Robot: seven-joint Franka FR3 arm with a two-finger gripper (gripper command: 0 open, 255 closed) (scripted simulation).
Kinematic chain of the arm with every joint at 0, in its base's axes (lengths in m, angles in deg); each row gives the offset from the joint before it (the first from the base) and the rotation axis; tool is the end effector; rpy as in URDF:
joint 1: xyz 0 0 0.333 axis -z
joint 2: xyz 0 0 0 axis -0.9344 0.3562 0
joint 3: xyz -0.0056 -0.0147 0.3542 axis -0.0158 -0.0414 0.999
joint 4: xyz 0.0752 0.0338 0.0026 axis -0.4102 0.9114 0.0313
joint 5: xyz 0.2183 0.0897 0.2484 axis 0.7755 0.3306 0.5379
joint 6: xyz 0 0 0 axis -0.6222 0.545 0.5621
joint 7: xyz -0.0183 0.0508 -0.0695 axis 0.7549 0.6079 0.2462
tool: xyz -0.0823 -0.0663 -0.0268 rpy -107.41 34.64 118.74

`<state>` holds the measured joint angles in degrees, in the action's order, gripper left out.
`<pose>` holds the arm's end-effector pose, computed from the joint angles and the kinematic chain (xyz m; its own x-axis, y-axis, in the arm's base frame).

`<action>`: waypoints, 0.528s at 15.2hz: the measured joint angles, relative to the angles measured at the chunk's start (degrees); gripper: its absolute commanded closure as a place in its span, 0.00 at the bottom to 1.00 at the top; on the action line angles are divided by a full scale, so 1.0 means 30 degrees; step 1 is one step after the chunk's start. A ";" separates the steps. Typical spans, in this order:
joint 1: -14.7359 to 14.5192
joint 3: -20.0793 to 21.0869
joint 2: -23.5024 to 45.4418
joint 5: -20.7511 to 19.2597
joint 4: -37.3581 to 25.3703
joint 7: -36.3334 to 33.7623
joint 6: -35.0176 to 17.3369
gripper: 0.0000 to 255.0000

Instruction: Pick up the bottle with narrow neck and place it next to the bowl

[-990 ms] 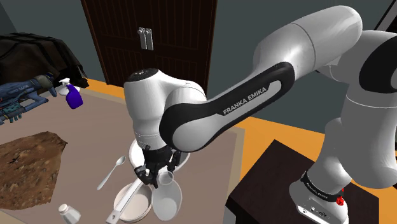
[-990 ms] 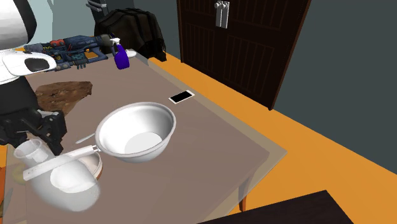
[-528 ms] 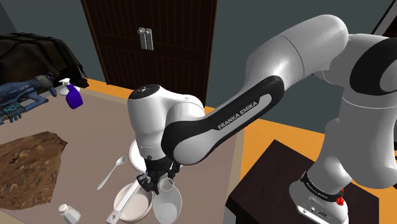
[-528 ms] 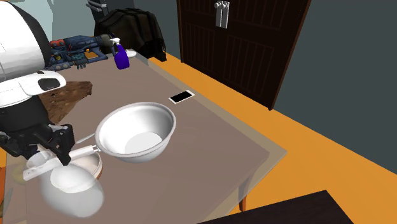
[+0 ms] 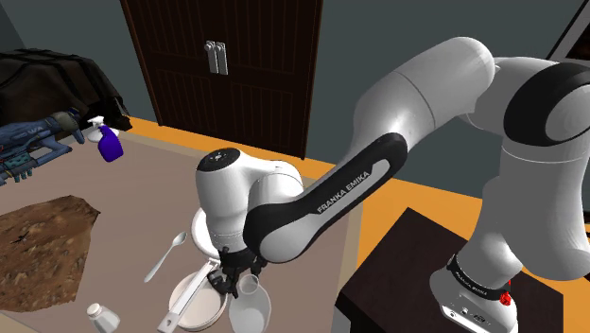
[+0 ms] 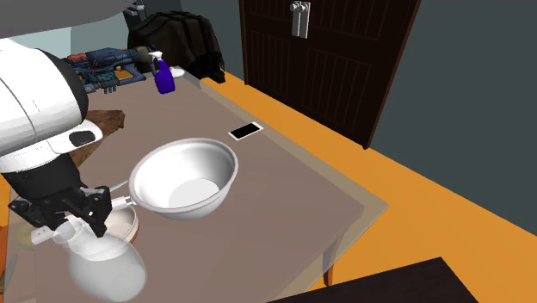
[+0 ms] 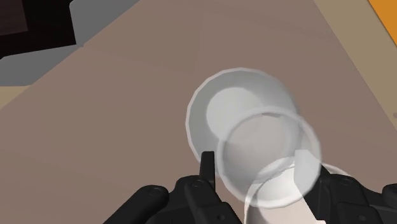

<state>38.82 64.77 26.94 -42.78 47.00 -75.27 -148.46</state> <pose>0.4053 0.4485 0.3640 0.9874 -0.1031 -0.1198 -0.1036 -0.9946 0.0022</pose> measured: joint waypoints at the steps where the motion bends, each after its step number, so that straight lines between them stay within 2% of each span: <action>1: -0.0022 -0.0021 0.0114 -0.0040 0.0039 -0.0021 -0.0144 1.00; 7: -0.0056 -0.0047 0.0261 -0.0093 0.0005 -0.0047 -0.0265 1.00; 8: -0.0056 -0.0047 0.0263 -0.0094 0.0006 -0.0047 -0.0268 0.00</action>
<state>38.65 64.63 27.72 -43.06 47.02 -75.41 -149.26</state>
